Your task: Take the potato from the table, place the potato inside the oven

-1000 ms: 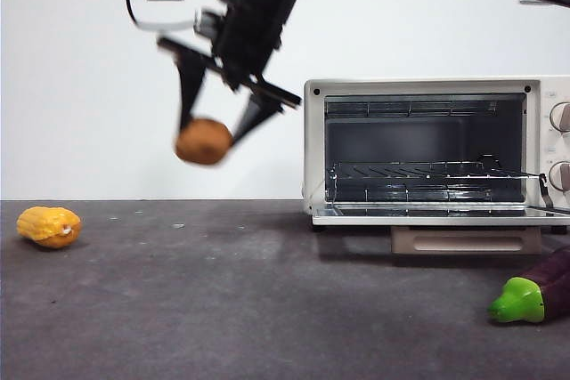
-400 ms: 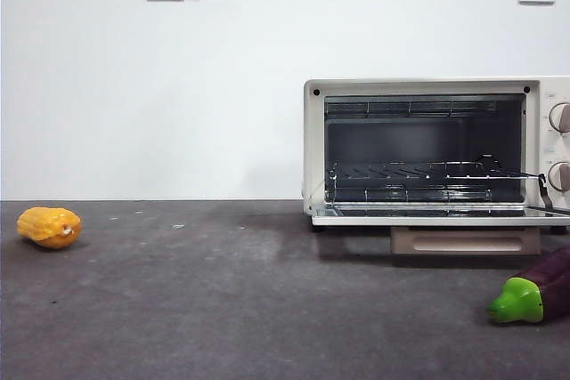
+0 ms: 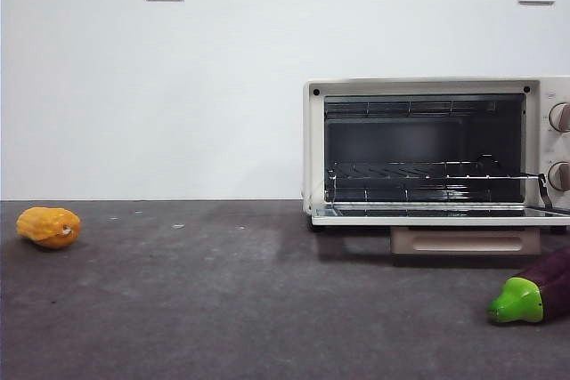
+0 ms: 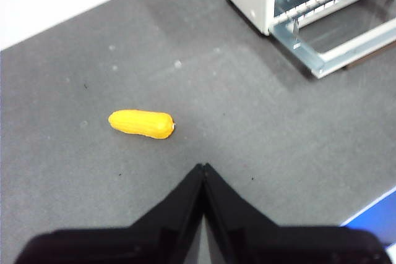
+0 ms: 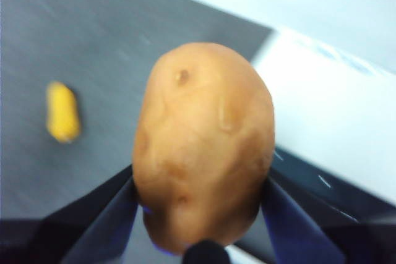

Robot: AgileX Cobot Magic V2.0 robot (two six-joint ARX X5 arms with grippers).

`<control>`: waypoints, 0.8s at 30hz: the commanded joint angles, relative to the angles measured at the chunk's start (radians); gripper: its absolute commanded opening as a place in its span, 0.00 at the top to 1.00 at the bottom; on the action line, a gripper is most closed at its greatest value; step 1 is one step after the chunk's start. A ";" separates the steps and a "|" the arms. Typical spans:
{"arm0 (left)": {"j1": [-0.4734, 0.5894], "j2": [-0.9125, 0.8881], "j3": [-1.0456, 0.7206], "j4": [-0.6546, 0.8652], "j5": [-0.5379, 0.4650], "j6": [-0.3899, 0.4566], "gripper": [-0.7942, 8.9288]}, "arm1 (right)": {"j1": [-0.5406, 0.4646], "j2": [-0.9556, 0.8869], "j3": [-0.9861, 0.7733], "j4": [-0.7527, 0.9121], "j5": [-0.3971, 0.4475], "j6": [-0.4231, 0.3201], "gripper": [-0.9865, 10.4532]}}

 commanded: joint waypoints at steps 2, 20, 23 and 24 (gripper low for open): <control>0.002 0.045 -0.006 0.005 -0.027 0.031 0.92 | 0.000 -0.164 -0.332 -0.024 0.071 -0.011 0.78; 0.002 0.118 -0.006 0.005 -0.082 0.029 0.92 | -0.159 -0.621 -1.497 0.830 0.086 0.140 0.78; 0.002 0.118 -0.006 0.005 -0.074 0.029 0.92 | -0.216 -0.561 -1.601 1.044 0.061 0.150 0.78; 0.002 0.118 -0.006 0.005 -0.074 0.028 0.92 | -0.238 -0.526 -1.606 1.096 0.060 0.150 0.78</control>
